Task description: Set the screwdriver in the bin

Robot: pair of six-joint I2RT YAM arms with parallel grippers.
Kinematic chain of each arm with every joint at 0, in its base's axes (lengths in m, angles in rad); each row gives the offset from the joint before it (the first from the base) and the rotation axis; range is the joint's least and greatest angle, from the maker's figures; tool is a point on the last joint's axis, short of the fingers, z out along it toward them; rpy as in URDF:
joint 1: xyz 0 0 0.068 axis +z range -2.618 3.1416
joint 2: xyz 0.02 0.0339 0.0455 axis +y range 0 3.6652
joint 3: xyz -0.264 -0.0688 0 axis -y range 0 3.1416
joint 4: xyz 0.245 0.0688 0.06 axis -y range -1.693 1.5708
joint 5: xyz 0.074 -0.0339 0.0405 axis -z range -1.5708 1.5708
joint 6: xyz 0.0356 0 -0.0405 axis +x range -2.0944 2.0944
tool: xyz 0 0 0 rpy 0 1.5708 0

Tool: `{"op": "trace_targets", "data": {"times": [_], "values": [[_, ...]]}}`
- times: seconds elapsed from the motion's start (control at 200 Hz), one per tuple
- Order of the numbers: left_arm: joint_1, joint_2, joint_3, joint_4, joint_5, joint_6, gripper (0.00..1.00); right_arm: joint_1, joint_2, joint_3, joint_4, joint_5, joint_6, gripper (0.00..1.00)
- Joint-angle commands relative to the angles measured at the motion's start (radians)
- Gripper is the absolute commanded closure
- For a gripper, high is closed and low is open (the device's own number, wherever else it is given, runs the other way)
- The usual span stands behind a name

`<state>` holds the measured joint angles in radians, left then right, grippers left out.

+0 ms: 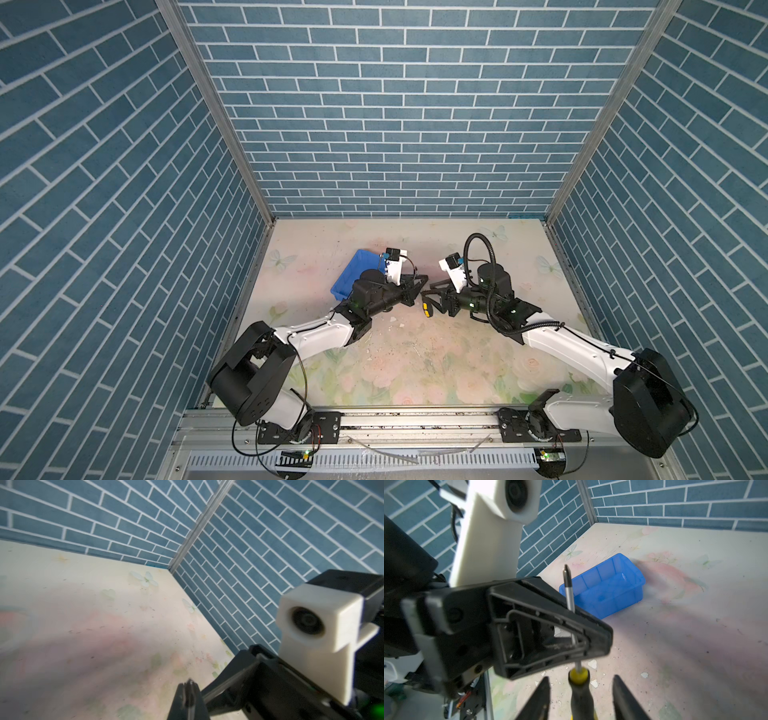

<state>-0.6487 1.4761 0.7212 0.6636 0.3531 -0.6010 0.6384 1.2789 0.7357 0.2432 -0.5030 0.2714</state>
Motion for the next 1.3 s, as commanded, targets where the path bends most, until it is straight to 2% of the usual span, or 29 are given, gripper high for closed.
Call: {"op": "trace_targets", "data": {"times": [0.0, 0.085, 0.22, 0.355, 0.57, 0.905, 1.145, 1.295], "values": [[0.075, -0.059, 0.064, -0.220, -0.003, 0.088, 1.00, 0.000, -0.018, 0.036, -0.005, 0.014, -0.036, 0.22], [0.139, -0.079, 0.127, -0.429, -0.010, 0.157, 1.00, 0.003, -0.009, 0.037, -0.006, 0.015, -0.042, 0.16], [0.218, -0.037, 0.288, -0.784, -0.048, 0.342, 1.00, 0.028, 0.016, 0.052, -0.003, 0.019, -0.070, 0.07], [0.286, 0.036, 0.401, -0.966, -0.130, 0.443, 1.00, 0.059, 0.054, 0.072, 0.026, 0.026, -0.080, 0.03], [0.360, 0.157, 0.507, -1.026, -0.201, 0.454, 1.00, 0.111, 0.102, 0.103, 0.052, 0.041, -0.096, 0.01], [0.373, 0.341, 0.623, -1.044, -0.249, 0.443, 1.00, 0.163, 0.144, 0.136, 0.081, 0.091, -0.121, 0.01], [0.377, 0.432, 0.676, -1.036, -0.229, 0.427, 1.00, 0.167, 0.145, 0.125, 0.085, 0.113, -0.124, 0.01], [0.377, 0.476, 0.684, -1.033, -0.232, 0.425, 0.93, 0.167, 0.142, 0.129, 0.074, 0.136, -0.125, 0.01]]}}
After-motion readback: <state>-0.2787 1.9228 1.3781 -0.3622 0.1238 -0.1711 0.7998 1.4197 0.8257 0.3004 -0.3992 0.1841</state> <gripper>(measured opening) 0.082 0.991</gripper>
